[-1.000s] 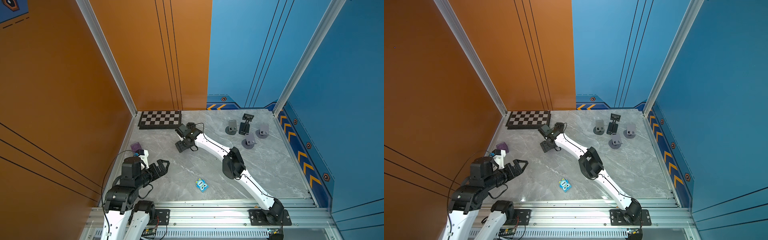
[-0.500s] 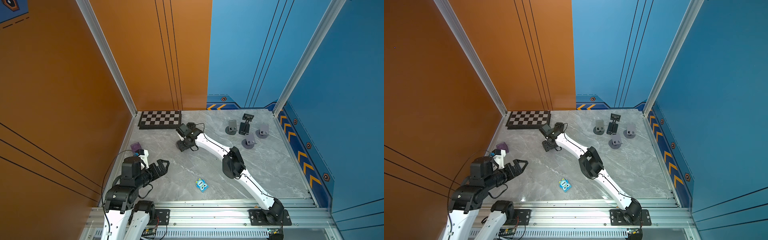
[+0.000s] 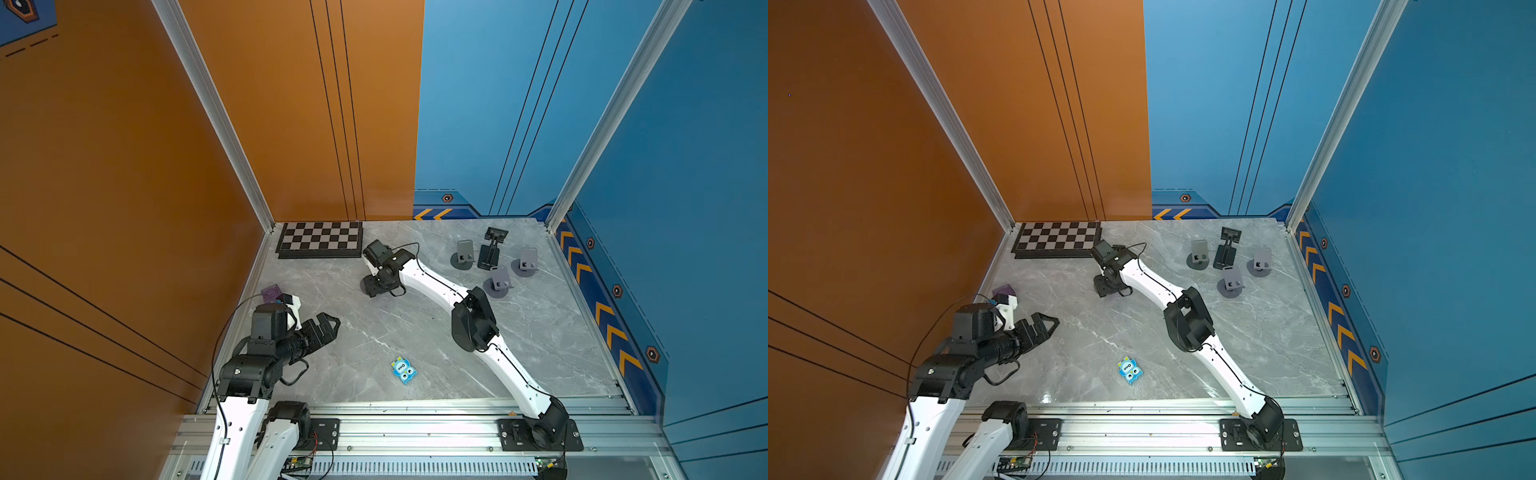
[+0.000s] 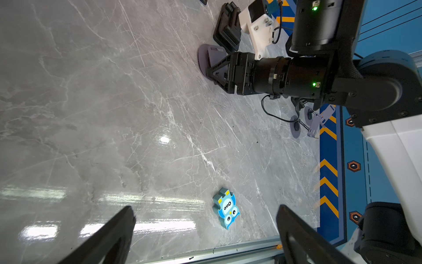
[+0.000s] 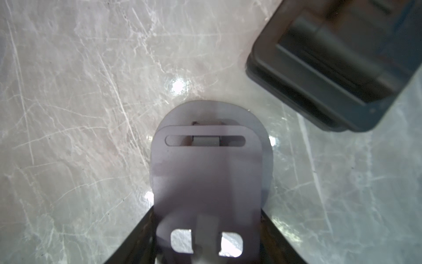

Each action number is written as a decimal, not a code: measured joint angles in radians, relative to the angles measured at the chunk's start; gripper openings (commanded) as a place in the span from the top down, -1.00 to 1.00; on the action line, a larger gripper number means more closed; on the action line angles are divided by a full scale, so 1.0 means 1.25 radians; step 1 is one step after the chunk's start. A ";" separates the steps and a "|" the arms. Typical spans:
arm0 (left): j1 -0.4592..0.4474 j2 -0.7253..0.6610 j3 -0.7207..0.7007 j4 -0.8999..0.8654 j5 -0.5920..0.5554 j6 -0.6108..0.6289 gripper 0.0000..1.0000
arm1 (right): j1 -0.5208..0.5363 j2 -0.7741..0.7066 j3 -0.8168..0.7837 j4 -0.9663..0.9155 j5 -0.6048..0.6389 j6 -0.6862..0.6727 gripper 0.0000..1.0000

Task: Open the phone stand
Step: Pick up the phone stand at the center of the board, then open the phone stand.

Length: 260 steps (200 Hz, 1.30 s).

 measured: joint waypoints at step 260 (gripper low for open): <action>-0.174 0.671 0.096 0.708 0.005 -0.112 -0.82 | -0.144 -0.407 -0.388 0.073 -0.141 0.063 0.42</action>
